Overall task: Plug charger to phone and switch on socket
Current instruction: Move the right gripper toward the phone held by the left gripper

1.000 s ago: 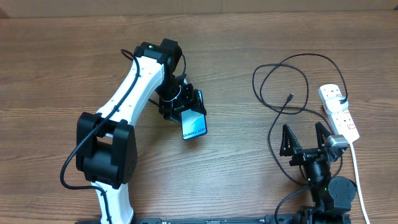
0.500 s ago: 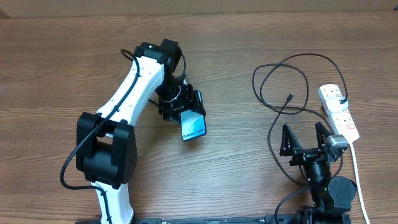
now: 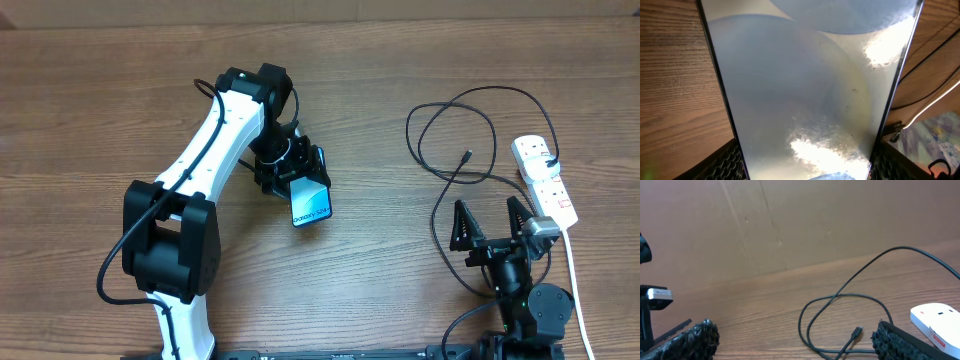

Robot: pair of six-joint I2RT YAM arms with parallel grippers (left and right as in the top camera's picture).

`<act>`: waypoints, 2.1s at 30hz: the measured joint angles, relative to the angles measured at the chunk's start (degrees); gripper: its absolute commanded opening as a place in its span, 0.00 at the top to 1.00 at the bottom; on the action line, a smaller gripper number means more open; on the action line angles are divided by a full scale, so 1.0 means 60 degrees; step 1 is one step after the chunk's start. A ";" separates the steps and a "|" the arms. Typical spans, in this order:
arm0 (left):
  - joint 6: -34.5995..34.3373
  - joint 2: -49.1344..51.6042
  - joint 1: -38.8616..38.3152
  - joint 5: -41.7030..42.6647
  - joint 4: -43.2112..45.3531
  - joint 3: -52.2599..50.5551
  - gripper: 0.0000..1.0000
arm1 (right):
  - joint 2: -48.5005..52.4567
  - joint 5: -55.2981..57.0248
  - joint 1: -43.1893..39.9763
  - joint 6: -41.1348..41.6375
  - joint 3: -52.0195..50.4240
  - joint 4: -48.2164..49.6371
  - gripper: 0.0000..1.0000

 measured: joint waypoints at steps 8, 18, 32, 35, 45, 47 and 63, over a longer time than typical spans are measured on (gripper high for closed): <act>-0.0499 0.0000 0.0000 0.0000 0.0222 0.0000 0.42 | 0.0000 -0.2616 0.0000 0.2874 0.0000 0.0047 0.00; -0.0721 0.0000 0.0000 0.0000 0.0222 0.0000 0.42 | 0.0000 -0.5311 0.0000 0.5818 0.0000 -0.0120 0.01; -0.2116 0.0000 0.0000 0.0069 0.0448 0.0000 0.43 | 0.3322 -0.4044 0.0000 0.4619 0.1974 -0.5100 0.01; -0.2565 0.0000 0.0000 0.0182 0.0594 0.0000 0.42 | 0.4339 -0.3843 0.0000 0.4357 0.2907 -0.5949 0.01; -0.3406 0.0000 0.0000 0.1421 0.1406 0.0004 0.42 | 0.6597 -0.5971 0.0004 0.4251 0.4637 -0.6062 0.00; -0.3442 0.0000 0.0000 0.1577 0.1402 0.0004 0.41 | 0.6874 -0.5858 0.0004 0.4255 0.4634 -0.5515 0.00; -0.3748 0.0000 0.0000 0.2412 0.1982 0.0004 0.41 | 0.8732 -0.2171 0.3876 0.3799 0.4648 -0.1348 0.00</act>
